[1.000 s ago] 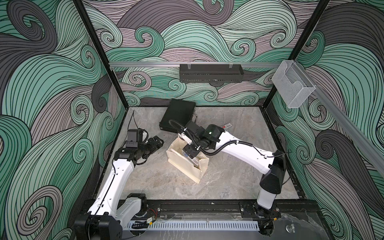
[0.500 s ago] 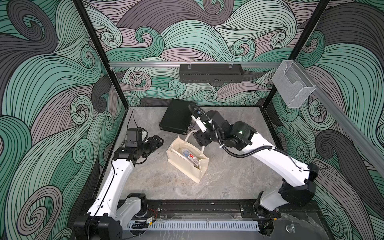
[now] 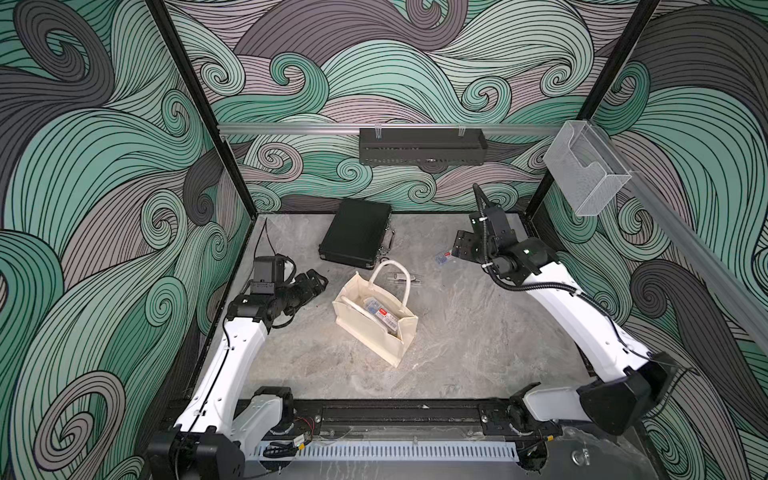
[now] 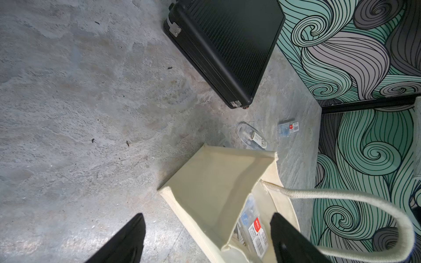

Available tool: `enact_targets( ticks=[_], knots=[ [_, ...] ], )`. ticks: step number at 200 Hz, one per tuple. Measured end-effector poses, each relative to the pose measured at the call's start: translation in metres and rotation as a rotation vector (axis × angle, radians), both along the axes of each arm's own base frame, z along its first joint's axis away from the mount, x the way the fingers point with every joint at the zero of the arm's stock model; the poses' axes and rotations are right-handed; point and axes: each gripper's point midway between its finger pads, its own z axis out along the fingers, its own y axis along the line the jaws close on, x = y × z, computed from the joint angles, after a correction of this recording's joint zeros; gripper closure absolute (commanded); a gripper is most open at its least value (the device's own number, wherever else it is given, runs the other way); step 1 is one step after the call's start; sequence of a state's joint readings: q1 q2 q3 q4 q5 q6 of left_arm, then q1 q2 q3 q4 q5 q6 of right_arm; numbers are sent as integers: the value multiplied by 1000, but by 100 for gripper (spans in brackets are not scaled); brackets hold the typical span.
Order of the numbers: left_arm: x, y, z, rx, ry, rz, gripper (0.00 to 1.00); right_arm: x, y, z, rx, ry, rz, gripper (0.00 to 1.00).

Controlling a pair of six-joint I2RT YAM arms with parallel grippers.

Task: Put the compass set into the canvas bag
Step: Pick up the compass set at the center of the board.

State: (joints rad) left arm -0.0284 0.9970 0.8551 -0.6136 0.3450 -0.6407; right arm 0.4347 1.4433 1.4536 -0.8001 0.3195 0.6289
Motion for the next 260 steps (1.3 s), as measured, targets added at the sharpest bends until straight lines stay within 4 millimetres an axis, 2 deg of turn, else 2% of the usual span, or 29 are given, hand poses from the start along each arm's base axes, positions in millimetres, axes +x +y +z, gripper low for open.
enact_targets(
  ticks=[50,87,113,158,217,260],
  knots=[
    [0,0,-4,1,6,1,13,32,-18,-85,41,213,-185,16],
    [0,0,-12,2,32,0,13,68,-19,-141,40,323,-247,15],
    [1,1,-16,6,47,2,13,89,-17,-172,31,371,-261,14],
    [3,2,-24,14,75,5,14,120,-8,-195,29,378,-263,13],
    [5,2,-37,17,128,4,13,141,-10,-210,-6,367,-282,13],
    [6,2,-38,25,152,-8,14,152,-7,-223,-20,375,-266,17]
  ],
)
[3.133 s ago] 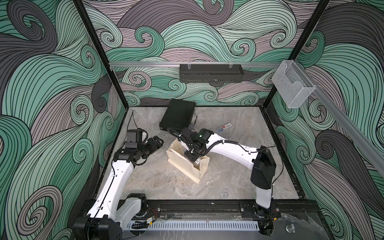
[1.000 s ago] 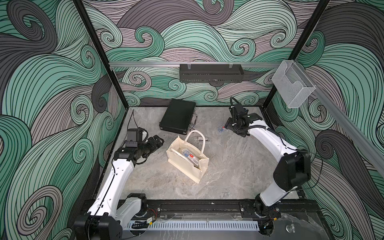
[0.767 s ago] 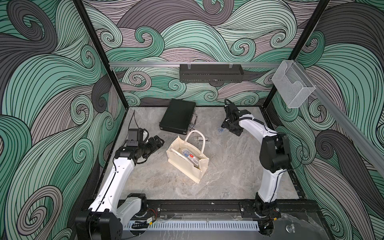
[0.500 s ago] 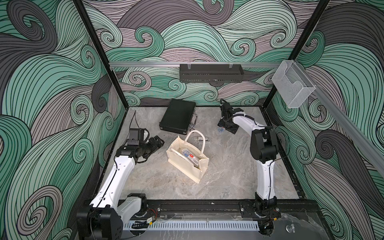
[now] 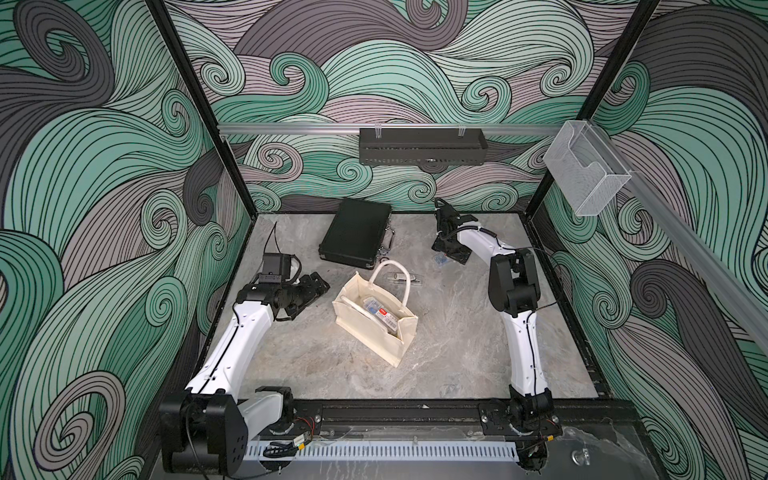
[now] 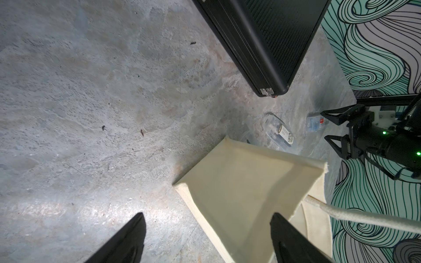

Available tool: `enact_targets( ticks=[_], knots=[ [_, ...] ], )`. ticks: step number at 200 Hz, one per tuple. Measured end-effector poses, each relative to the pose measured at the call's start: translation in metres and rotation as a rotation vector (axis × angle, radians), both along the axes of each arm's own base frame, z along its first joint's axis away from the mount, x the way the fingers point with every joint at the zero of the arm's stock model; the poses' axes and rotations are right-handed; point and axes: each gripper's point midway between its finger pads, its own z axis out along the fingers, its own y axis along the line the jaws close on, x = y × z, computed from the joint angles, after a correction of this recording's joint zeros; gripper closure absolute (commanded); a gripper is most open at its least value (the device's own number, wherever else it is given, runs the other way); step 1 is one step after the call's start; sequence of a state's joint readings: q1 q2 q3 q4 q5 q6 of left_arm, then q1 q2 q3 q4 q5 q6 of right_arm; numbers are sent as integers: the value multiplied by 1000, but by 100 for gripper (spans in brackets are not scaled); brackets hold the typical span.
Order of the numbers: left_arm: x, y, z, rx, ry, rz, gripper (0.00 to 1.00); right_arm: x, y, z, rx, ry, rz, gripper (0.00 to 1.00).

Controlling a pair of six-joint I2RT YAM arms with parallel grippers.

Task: Put the compass set into the canvas bag
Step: Pick up the compass set at the center of the board.

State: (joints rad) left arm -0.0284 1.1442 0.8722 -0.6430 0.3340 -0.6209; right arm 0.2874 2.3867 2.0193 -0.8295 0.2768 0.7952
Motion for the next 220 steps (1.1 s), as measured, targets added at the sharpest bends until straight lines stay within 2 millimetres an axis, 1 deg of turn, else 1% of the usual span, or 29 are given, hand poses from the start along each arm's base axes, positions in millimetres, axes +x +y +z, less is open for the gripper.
enact_targets(
  ticks=[35,78,99,151,175,220],
  knots=[
    [0,0,0,0,7,0,14,0,1,-8,-6,17,21,21],
    [-1,0,0,0,12,0,14,-1,4,-10,8,30,54,30],
    [-1,0,0,-1,12,0,14,-5,6,-18,17,47,70,34],
    [5,-2,7,-10,4,-6,14,-11,3,-18,55,30,100,41],
    [5,-2,7,-12,6,-7,14,-11,0,-18,77,28,113,46],
    [5,-2,7,-13,6,-7,14,-11,-2,-17,90,25,134,52]
  ],
)
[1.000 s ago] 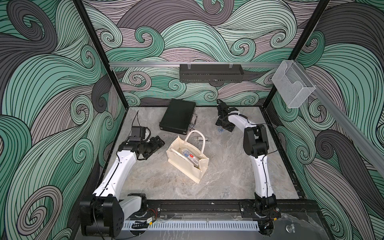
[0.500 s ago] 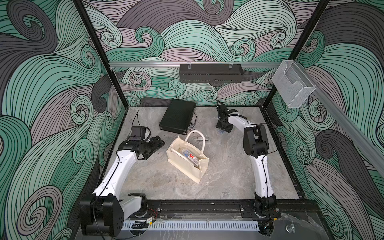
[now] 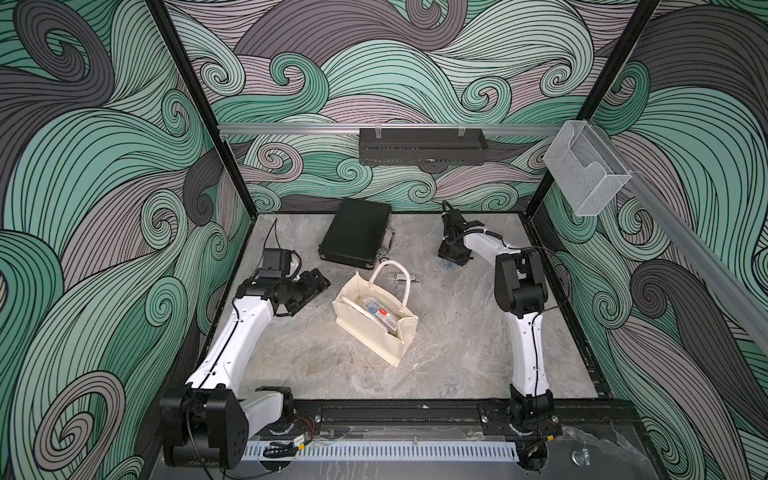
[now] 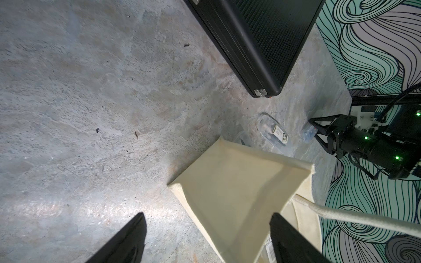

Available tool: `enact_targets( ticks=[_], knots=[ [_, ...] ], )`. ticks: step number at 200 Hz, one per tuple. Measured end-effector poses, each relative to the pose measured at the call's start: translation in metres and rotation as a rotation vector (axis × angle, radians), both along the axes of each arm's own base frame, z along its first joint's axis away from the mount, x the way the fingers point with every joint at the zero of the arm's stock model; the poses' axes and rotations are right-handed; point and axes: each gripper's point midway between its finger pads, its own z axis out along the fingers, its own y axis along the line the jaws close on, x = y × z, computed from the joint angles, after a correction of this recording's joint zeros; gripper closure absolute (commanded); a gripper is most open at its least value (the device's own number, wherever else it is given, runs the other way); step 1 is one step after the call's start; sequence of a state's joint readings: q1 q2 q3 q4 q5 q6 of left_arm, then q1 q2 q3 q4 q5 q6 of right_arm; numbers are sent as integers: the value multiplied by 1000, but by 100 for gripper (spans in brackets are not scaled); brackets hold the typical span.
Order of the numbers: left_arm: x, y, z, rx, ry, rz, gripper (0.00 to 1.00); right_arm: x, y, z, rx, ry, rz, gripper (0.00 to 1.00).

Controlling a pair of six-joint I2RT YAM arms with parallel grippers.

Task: Put the compass set into the canvas bag
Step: Pick up the compass set at the center of the board.

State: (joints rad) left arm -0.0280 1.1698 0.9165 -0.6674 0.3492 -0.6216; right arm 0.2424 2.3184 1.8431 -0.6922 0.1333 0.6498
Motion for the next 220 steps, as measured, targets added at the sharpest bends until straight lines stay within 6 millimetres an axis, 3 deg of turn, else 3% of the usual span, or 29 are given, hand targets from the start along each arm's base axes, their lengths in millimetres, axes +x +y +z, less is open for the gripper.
enact_targets(
  ticks=[57,91,117,145,180,220],
  knots=[
    [0,-1,1,-3,-2,-2,14,-16,1,5,14,8,44,54],
    [0,-2,2,-12,-5,-7,14,-20,2,27,16,-23,83,54],
    [-1,-3,7,-18,-21,-12,14,-26,5,70,16,-95,129,54],
    [-2,-4,12,-23,-39,-15,14,-34,20,136,19,-224,226,53],
    [-2,-5,14,-30,-48,-20,14,-66,64,212,21,-368,428,53],
    [-2,-7,15,-35,-51,-24,14,-117,120,254,1,-445,674,53]
  ],
)
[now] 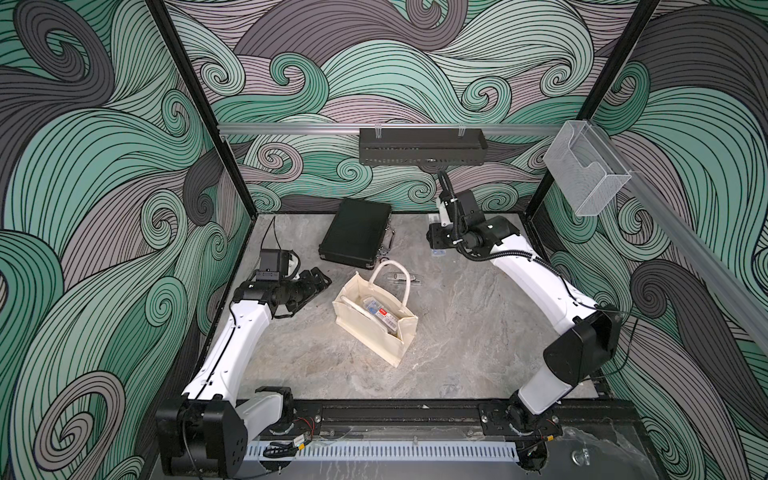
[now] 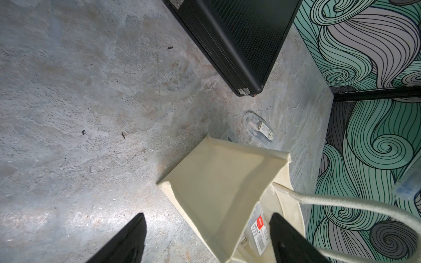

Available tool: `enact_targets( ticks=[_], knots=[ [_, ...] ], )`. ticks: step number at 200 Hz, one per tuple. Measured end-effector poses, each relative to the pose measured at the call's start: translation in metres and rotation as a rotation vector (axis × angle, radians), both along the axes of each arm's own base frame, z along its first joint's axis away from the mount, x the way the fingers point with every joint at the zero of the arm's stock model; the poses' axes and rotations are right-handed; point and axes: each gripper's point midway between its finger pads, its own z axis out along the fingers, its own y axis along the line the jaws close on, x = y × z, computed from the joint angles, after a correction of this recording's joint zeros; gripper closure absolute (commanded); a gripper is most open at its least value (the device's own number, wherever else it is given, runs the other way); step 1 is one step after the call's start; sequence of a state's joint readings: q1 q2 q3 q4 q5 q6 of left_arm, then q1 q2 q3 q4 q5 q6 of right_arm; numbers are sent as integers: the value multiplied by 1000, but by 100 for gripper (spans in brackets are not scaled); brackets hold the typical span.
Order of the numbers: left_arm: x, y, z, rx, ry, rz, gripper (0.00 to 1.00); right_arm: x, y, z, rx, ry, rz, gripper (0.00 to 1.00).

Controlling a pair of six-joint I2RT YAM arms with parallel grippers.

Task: Put the compass set into the canvas bag
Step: Pick up the compass set at the center of the board, then place the compass set in the canvas bag.

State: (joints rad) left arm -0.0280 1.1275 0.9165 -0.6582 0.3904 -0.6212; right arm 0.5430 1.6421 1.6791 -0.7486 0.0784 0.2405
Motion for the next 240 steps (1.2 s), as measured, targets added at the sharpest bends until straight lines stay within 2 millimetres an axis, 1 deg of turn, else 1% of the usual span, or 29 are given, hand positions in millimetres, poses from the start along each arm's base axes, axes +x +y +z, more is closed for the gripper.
enact_targets(
  ticks=[23,62,89,119,137,152,180,194,212,223,240],
  knots=[
    [0,-1,1,-3,-4,-2,14,-28,25,19,-12,-46,108,53],
    [-2,-1,8,-6,-32,-3,14,-63,53,46,-32,-136,234,53],
    [-3,-1,13,-7,-48,-4,14,-84,75,52,-45,-173,322,53],
    [-4,-1,14,-8,-57,-3,14,-107,103,51,-64,-196,428,53],
    [-6,-1,13,-8,-56,-4,14,-116,120,43,-86,-193,479,52],
    [-7,-1,12,-8,-56,-3,14,-120,136,31,-113,-180,516,53],
    [-9,-1,14,-8,-67,-3,14,-121,159,-8,-190,-121,569,53],
    [-10,-1,15,-8,-69,-4,14,-119,166,-27,-227,-87,586,53],
    [-10,-1,15,-8,-72,-3,14,-119,171,-47,-263,-49,599,53],
    [-10,-1,15,-8,-73,-3,14,-121,172,-57,-280,-27,607,53],
    [-10,-1,15,-7,-73,-3,14,-125,172,-64,-295,-10,614,53]
  ],
)
